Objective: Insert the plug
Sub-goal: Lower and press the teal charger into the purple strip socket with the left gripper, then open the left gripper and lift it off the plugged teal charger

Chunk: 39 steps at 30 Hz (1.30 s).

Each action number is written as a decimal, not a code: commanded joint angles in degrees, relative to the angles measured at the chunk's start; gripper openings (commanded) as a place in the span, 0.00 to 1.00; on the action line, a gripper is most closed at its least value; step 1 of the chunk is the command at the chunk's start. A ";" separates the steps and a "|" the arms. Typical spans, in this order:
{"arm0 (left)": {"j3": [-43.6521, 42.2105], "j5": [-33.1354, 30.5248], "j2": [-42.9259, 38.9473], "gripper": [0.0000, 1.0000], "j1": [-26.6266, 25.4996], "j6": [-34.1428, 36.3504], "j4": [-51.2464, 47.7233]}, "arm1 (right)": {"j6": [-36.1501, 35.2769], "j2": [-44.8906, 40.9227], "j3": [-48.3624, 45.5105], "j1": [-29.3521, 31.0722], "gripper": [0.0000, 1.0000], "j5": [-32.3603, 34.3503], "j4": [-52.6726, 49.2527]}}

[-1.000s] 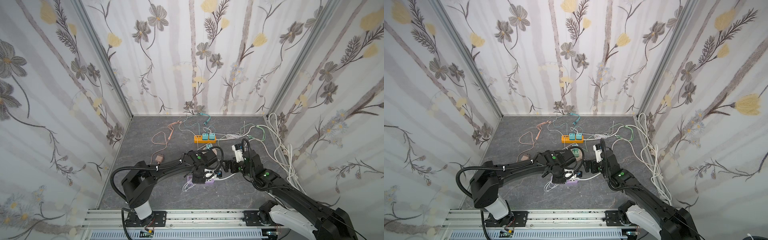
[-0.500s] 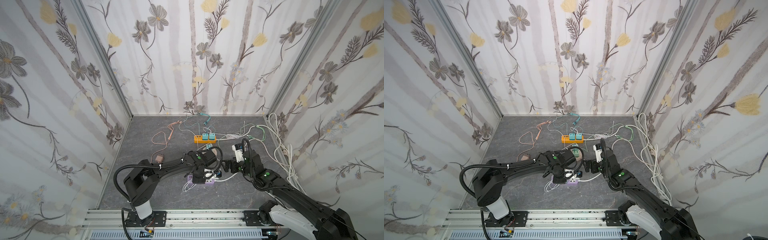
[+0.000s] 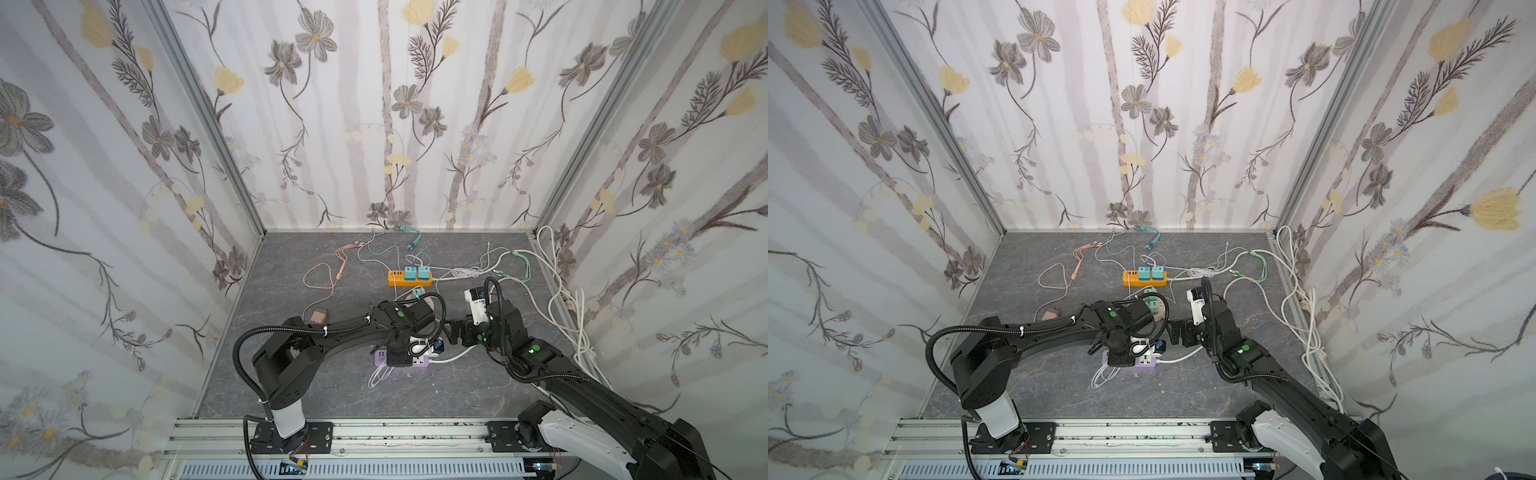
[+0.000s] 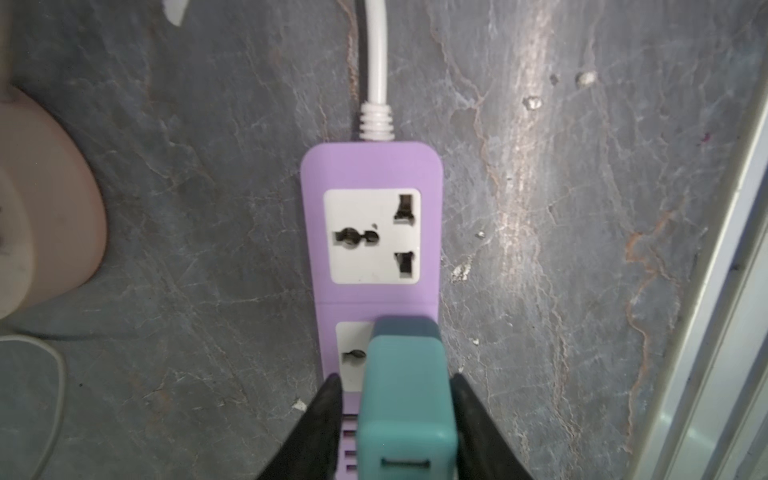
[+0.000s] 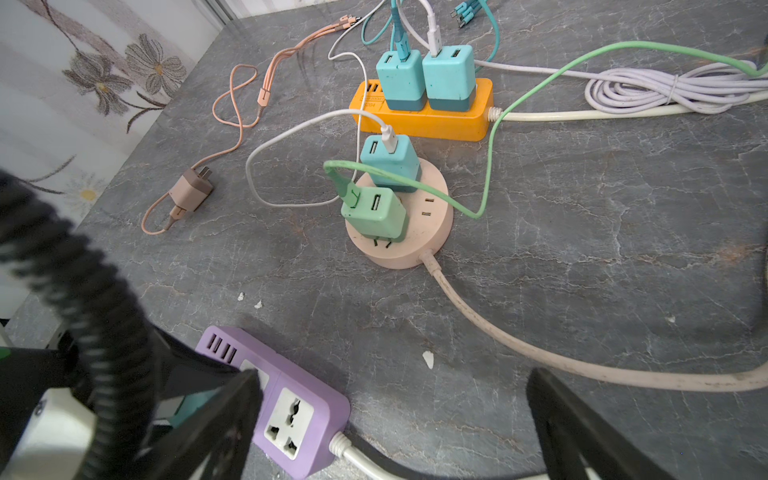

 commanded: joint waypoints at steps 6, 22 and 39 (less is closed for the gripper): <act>-7.24 3.00 -16.47 0.91 4.60 -5.77 13.54 | -1.53 1.14 1.58 -0.04 0.99 -0.16 1.31; -16.43 -12.65 -26.42 1.00 23.31 -60.74 20.33 | -4.55 7.33 0.71 5.41 0.98 -3.22 3.05; -31.02 -5.66 -25.99 1.00 27.35 -81.59 23.61 | -12.80 20.42 0.50 21.36 0.57 0.61 0.62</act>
